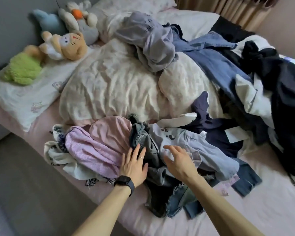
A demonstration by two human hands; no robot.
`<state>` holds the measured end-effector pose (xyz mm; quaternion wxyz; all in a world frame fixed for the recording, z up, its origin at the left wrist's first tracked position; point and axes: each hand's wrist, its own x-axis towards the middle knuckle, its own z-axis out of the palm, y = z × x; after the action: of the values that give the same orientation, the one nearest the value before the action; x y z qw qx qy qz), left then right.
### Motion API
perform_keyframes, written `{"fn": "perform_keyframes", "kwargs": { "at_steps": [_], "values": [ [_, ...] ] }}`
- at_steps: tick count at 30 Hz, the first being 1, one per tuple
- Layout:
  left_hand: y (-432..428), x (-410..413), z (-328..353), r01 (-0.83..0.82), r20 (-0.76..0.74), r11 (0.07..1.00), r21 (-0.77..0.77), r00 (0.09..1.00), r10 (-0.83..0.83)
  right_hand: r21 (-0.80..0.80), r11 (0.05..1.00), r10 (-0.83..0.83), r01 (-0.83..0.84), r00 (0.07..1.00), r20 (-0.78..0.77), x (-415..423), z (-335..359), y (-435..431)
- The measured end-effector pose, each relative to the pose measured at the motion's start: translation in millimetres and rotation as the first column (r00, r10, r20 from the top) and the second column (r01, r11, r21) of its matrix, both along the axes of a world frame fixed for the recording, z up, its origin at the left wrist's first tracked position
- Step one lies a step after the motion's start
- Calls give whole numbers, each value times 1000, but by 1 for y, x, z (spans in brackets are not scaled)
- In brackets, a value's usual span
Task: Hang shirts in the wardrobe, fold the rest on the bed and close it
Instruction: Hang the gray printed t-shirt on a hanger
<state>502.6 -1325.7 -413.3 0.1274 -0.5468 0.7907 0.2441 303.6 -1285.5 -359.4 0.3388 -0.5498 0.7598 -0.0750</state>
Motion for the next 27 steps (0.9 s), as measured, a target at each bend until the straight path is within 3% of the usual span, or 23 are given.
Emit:
{"fn": "perform_keyframes", "kwargs": {
  "at_steps": [4,7,12,14,17,21,24,27],
  "values": [
    [-3,7,-36,45,-53,996,-79,997,-49,59,998,-22,25,999,-49,22,-41,-25],
    [-5,12,-46,68,-45,997,-46,997,-70,98,993,-57,64,995,-82,28,-58,-28],
    [-10,9,-31,101,10,993,60,995,-102,179,946,-294,271,949,113,11,-49,-20],
    [-13,6,-22,99,37,991,90,994,-102,202,951,-257,235,962,89,2,-41,-16],
    [-19,0,-9,89,67,989,119,993,-97,110,965,-249,239,965,87,-2,-26,-21],
    [-21,0,5,55,66,978,200,995,-69,-30,857,-487,514,829,277,5,18,-21],
    [-26,0,37,-21,-26,980,196,999,27,-174,743,-519,647,720,461,-1,77,-14],
    [-34,-14,103,-105,-224,979,173,964,143,-212,693,-493,689,668,557,-15,155,-1]
  ]
}}
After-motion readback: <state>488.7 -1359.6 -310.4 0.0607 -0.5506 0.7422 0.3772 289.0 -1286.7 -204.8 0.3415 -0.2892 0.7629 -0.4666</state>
